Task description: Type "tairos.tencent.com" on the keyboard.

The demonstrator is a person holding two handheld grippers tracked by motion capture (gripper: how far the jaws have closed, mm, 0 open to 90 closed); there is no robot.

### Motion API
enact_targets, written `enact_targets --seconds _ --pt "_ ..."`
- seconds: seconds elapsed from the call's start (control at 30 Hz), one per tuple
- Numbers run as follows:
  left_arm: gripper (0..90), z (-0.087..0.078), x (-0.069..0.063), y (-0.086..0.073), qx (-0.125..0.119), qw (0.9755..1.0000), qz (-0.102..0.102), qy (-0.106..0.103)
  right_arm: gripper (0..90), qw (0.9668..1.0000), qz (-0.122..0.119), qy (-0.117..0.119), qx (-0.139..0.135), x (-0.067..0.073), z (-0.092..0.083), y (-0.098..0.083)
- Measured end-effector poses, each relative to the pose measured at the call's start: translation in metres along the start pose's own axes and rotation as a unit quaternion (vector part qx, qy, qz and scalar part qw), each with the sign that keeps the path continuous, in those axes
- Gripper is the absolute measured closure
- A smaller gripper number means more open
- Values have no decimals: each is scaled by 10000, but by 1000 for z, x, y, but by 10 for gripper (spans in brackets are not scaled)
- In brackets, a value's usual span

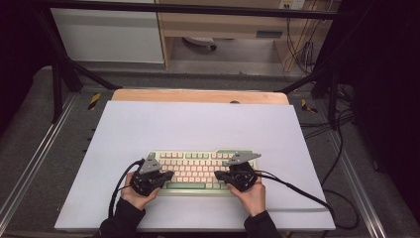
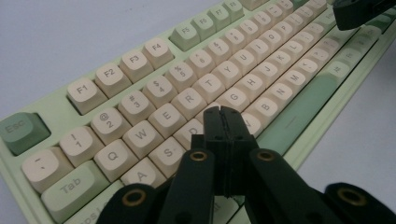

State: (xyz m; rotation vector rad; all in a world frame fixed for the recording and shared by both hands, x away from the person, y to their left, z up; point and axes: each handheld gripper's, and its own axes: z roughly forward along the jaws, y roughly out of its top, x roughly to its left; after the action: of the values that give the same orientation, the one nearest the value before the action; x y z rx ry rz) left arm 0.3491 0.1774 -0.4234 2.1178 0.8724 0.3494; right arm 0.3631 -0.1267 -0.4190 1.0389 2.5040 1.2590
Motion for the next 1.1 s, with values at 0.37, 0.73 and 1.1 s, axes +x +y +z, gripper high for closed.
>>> enact_targets --seconds 0.37,0.73,1.1 --pt "900 7 -4 -1 81 9999 57 -27 900 10000 -4 1 -6 0 0 0" --pt "900 8 -4 -3 90 9999 89 -50 900 10000 -1 -12 -37 0 -2 1" --pt "900 -4 -1 -2 -32 9999 77 -58 900 10000 17 -7 -86 0 -3 2"
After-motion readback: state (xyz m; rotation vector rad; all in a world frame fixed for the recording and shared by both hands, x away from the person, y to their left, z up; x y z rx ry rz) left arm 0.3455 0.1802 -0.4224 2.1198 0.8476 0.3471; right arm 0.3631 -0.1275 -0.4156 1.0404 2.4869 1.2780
